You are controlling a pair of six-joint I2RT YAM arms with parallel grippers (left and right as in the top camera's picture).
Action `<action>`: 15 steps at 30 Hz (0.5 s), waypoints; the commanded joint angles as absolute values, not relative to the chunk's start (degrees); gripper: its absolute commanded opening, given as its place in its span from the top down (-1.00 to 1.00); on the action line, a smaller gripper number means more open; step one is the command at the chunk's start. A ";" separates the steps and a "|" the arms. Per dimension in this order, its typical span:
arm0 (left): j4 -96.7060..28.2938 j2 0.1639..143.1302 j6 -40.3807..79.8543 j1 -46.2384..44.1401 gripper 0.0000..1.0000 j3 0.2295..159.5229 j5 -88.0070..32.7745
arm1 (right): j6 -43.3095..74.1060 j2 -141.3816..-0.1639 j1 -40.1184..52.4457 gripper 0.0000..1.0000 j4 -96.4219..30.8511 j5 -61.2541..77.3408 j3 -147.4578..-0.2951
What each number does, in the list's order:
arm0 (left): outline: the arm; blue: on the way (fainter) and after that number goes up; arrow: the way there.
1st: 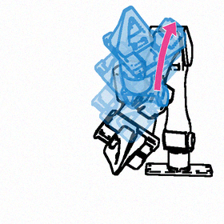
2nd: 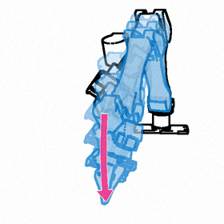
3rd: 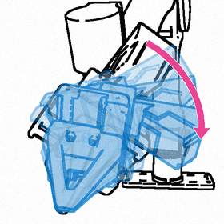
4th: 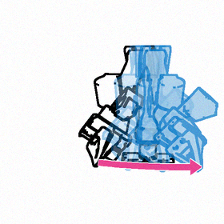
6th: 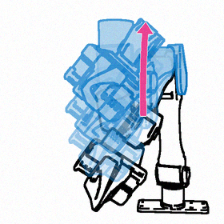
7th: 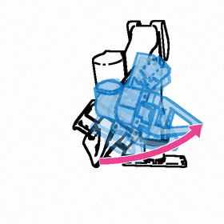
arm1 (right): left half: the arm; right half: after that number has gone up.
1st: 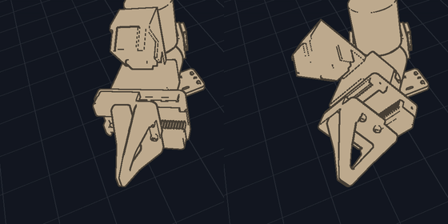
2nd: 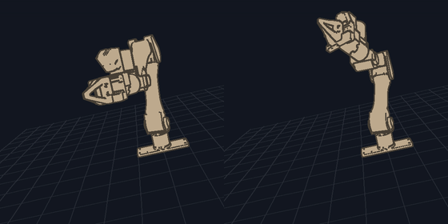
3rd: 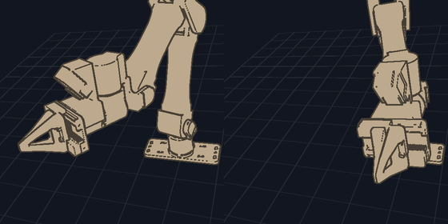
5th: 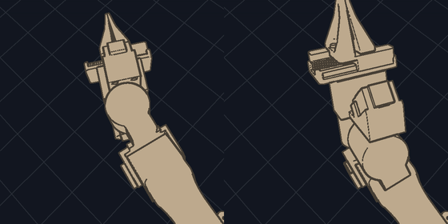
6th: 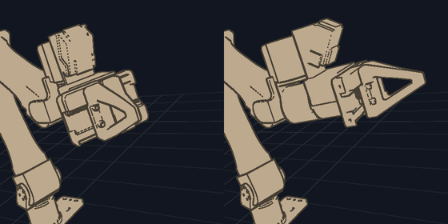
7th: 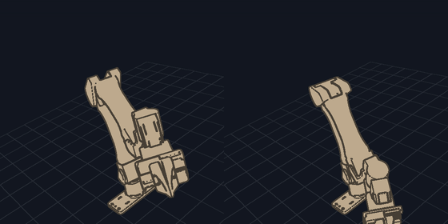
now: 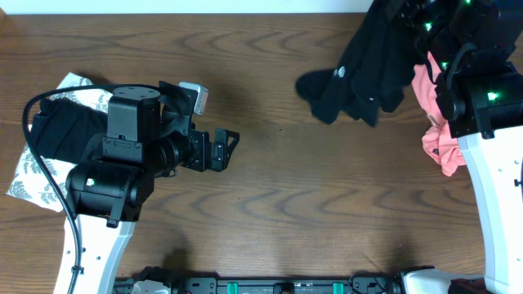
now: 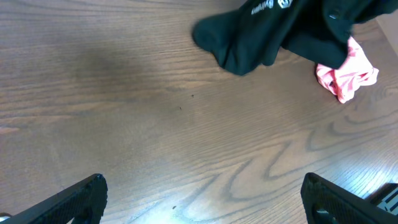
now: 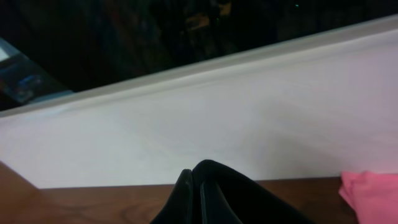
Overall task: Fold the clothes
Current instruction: 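Grasp the black garment with the right gripper and lift it off the pile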
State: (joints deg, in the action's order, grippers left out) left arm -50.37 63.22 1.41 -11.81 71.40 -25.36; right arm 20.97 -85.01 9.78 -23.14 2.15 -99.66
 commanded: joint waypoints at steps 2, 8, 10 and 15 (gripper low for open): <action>-50.28 63.37 0.45 -11.99 -0.98 72.44 -26.17 | 17.45 -84.31 10.13 0.97 -24.60 1.02 -100.44; -50.28 63.37 0.45 -11.99 -0.99 72.44 -26.17 | 15.68 -84.31 10.07 0.98 -28.18 0.84 -100.44; -50.28 63.37 0.43 -11.99 -0.99 72.44 -26.15 | 15.57 -84.31 10.09 0.97 -29.69 0.84 -100.44; -50.28 63.37 0.43 -11.99 -0.98 72.44 -26.15 | 15.57 -84.31 10.11 0.97 -33.95 0.91 -100.44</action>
